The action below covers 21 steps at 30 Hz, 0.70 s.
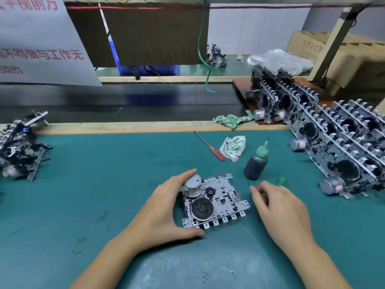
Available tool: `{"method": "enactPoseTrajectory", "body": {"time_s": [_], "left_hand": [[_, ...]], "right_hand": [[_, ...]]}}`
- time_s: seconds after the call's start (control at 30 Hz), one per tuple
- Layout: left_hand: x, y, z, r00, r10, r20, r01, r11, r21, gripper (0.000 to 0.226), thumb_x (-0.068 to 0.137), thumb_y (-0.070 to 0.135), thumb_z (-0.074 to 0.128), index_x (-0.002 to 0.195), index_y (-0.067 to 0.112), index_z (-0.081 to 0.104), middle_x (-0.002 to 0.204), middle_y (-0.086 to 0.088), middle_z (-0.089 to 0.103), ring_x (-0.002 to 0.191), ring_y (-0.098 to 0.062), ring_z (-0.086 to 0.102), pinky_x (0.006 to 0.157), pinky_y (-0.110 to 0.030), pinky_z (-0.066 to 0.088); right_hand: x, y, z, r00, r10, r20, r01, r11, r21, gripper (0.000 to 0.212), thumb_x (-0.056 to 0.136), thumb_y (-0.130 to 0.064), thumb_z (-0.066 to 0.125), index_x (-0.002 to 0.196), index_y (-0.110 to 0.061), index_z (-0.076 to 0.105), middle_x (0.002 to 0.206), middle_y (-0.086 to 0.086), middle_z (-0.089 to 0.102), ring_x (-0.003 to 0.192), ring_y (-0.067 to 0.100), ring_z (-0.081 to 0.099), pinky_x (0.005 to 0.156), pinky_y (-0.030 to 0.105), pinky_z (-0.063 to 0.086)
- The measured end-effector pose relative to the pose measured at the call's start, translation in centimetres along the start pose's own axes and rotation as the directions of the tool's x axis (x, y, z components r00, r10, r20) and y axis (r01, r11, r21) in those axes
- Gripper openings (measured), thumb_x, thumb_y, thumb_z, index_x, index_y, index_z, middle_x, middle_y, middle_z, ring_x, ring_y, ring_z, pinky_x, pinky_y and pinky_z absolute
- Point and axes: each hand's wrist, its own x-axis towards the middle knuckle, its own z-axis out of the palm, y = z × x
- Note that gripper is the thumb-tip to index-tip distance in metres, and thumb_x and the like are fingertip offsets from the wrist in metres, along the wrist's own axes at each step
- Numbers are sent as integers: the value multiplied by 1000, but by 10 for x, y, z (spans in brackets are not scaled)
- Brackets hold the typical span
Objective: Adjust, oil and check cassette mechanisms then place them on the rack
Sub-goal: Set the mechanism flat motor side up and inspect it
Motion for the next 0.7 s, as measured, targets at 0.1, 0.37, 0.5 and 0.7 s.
{"method": "enactPoseTrajectory", "body": {"time_s": [0.1, 0.37, 0.5, 0.7], "left_hand": [[1, -5, -1, 998, -47, 30, 50, 992, -117, 108, 53, 58, 83, 137, 61, 15, 136, 40, 34, 128, 10, 37, 105, -13, 30], [1, -11, -1, 998, -34, 62, 44, 984, -173, 107, 56, 49, 86, 140, 55, 19, 138, 34, 37, 130, 4, 38, 105, -16, 32], [1, -13, -1, 998, -40, 56, 50, 981, -187, 107, 56, 50, 86, 140, 55, 19, 139, 32, 37, 132, 2, 37, 106, -18, 32], [1, -16, -2, 995, -65, 81, 81, 975, -208, 118, 52, 54, 87, 141, 59, 10, 140, 39, 31, 133, 9, 31, 104, -5, 24]], "right_hand": [[0, -2, -1, 999, 32, 19, -32, 999, 21, 24, 92, -38, 51, 71, -26, 48, 59, -11, 47, 65, 19, 42, 56, 33, 26], [-2, -3, 3, 1000, 6, 22, -7, 998, 61, 24, 91, -38, 52, 71, -25, 54, 60, -11, 49, 63, 12, 41, 55, 33, 26], [-2, -2, 3, 1000, -21, -3, 21, 989, 144, 22, 90, -37, 54, 73, -24, 59, 61, -13, 52, 61, 3, 44, 54, 33, 26], [-2, -8, -6, 955, -298, 12, 270, 880, 391, 33, 77, -60, 54, 106, -45, 49, 105, -27, 52, 103, -10, 44, 84, 5, 32]]}}
